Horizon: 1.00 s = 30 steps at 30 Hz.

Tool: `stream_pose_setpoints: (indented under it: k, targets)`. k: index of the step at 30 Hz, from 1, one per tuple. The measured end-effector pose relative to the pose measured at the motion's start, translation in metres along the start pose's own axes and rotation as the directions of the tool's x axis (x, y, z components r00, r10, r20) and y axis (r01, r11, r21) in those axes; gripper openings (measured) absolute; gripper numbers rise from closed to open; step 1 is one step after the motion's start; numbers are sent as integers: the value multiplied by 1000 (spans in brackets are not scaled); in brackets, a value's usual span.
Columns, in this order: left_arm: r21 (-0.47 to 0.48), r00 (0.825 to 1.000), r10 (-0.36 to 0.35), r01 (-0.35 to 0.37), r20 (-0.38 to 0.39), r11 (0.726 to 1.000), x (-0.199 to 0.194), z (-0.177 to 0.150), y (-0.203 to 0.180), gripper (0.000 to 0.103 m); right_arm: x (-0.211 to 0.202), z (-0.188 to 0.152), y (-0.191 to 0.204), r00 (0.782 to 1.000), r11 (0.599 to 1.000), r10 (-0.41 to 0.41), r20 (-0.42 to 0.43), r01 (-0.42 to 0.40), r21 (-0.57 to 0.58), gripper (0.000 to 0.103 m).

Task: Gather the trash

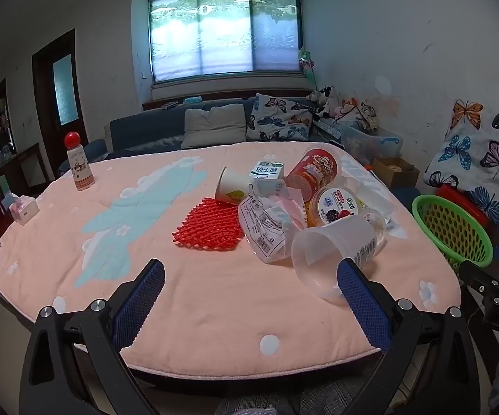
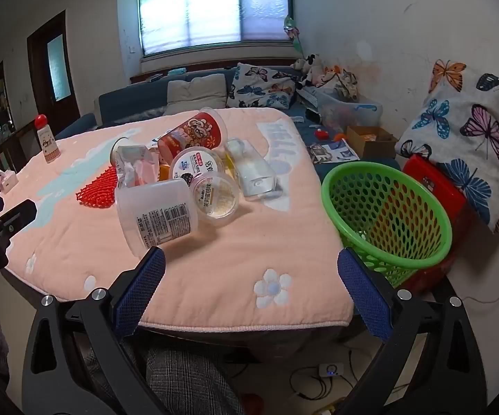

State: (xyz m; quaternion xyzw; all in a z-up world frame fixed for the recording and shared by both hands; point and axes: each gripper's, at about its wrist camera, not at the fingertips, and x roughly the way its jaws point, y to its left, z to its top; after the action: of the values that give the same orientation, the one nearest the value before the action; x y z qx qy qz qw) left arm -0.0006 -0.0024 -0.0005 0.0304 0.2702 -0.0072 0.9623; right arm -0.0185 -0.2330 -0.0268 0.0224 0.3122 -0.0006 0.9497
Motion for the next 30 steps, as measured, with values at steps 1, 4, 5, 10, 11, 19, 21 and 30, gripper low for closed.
stream_pose_setpoints:
  k: [1,4,5,10,11,19,21,30]
  targets:
    - [0,1000,-1,1,0,1000,0,0,-1,97,0,0,0,1000,1000,1,-1,-1,1,99]
    - [-6,1000,-3,3,-6,1000,1,1,2,97,0,0,-1,1000,1000,0,4,0,0,99]
    - [-7,1000,-3,3,-7,1000,1,1,2,97,0,0,-1,1000,1000,0,5,0,0,99]
    - [-4,1000,-2,2,-6,1000,-1,-5,-1,97,1,0,0,1000,1000,-3,1,3,-1,99]
    - [-5,1000,-1,1,-6,1000,-1,-6,-2,97,1,-1,-1,1000,1000,0,2,0,2,99]
    - [-4,1000,-2,2,-9,1000,2,-9,-7,97,1,-1,1,1000,1000,-1,3,1,1,99]
    - [-4,1000,-2,2,-10,1000,3,-10,-9,97,1,0,1,1000,1000,-1,2,1,1,99]
    - [-5,1000,-3,3,-10,1000,2,-9,-6,97,2,0,2,1000,1000,-2,1,2,3,99]
